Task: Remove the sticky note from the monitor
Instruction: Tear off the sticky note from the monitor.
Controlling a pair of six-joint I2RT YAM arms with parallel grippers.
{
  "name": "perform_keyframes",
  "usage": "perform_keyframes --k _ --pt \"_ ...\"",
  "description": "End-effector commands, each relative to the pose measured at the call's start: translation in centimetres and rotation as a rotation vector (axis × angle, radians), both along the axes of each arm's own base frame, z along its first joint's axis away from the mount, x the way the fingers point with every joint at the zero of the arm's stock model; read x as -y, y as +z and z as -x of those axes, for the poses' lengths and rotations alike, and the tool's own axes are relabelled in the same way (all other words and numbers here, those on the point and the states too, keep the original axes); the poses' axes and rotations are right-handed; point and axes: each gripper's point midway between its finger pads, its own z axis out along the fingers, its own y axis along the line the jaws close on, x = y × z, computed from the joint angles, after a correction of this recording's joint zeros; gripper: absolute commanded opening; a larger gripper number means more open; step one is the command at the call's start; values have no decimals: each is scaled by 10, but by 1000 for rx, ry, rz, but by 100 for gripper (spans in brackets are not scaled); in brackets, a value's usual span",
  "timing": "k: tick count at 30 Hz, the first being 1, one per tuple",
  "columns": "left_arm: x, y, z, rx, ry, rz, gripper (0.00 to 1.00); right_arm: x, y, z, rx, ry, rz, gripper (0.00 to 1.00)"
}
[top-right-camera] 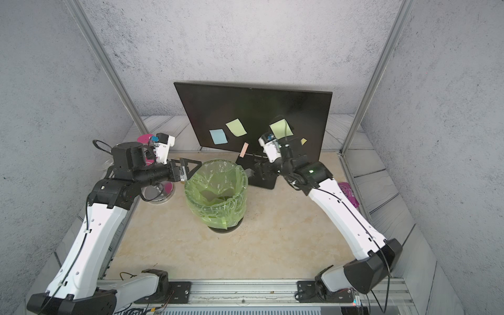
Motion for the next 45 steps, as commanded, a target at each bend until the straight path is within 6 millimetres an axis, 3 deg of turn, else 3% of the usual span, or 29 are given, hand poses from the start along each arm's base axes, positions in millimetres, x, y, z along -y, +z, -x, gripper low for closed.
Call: perform_keyframes --k 1,4,9,13,16,27,31,45 --pt "2 0 2 12 -28 3 100 43 16 -14 24 -167 -166 79" --pt "3 -2 3 8 -32 1 100 76 12 -26 12 -270 -328 84" --pt "4 -4 3 0 -41 9 100 95 -12 -44 -21 -375 -523 90" --pt "5 -6 4 -9 -48 9 100 103 -29 -62 -58 -411 -710 90" --pt "5 -7 5 -6 -47 6 100 103 -31 -75 -49 -401 -815 89" --pt "4 -9 5 -10 -48 -6 100 98 -36 -103 -38 -383 -957 84" --pt "1 -9 8 -8 -42 -24 100 99 -36 -111 -20 -376 -990 78" --pt "1 -13 8 -16 -45 -38 100 90 -29 -112 -7 -305 -1008 36"
